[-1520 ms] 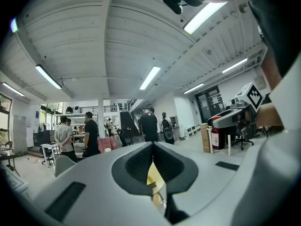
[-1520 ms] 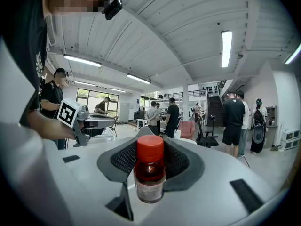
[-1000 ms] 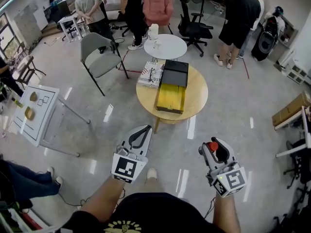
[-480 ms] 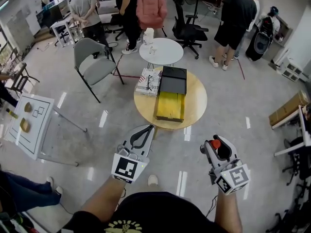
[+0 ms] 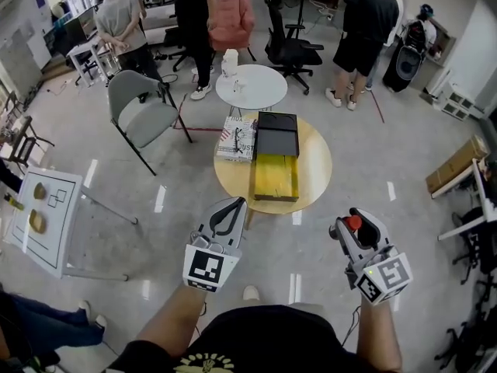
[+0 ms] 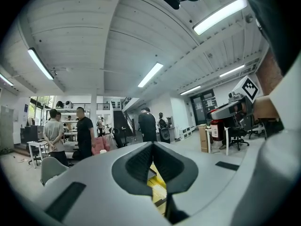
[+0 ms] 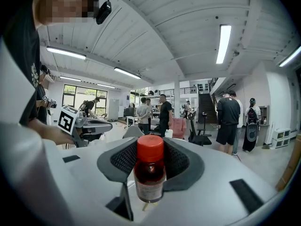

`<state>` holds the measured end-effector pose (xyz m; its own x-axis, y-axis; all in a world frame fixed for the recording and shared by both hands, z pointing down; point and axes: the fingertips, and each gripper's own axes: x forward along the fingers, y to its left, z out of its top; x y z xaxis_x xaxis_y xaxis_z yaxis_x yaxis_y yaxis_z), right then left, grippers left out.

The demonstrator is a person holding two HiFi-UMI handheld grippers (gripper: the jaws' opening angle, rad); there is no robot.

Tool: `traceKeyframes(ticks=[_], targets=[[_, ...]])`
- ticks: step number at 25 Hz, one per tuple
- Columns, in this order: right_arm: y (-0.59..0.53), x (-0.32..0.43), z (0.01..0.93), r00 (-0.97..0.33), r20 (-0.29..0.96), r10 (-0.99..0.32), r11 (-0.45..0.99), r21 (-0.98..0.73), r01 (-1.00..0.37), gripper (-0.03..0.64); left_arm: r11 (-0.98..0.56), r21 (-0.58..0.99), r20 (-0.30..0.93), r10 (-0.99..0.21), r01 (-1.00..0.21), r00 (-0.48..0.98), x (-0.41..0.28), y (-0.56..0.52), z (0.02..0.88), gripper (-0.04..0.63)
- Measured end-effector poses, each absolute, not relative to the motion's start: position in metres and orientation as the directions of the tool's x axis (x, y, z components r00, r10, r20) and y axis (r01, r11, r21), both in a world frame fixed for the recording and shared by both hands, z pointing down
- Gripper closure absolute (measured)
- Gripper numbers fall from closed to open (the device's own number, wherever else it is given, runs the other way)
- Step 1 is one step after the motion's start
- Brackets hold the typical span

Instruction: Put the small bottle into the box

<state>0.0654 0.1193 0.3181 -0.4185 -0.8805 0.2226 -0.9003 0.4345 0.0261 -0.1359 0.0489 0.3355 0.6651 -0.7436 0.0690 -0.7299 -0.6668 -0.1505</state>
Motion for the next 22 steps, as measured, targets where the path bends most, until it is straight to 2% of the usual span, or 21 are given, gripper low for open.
traceKeyframes(ticks=[13,22], targets=[[0.109,0.063,0.324,-0.424,0.229,-0.876,0.434,-0.006,-0.901,0.454,-0.642,-0.160,0.074,-0.765,-0.750,0.640,-0.157,0.044,0.334,0.578],[0.072,0.079,0.320,-0.457,0.193,-0.868,0.459,-0.037,-0.888,0.455,-0.646,-0.152,0.094,-0.763,-0.748,0.640,-0.132,0.016,0.337,0.578]])
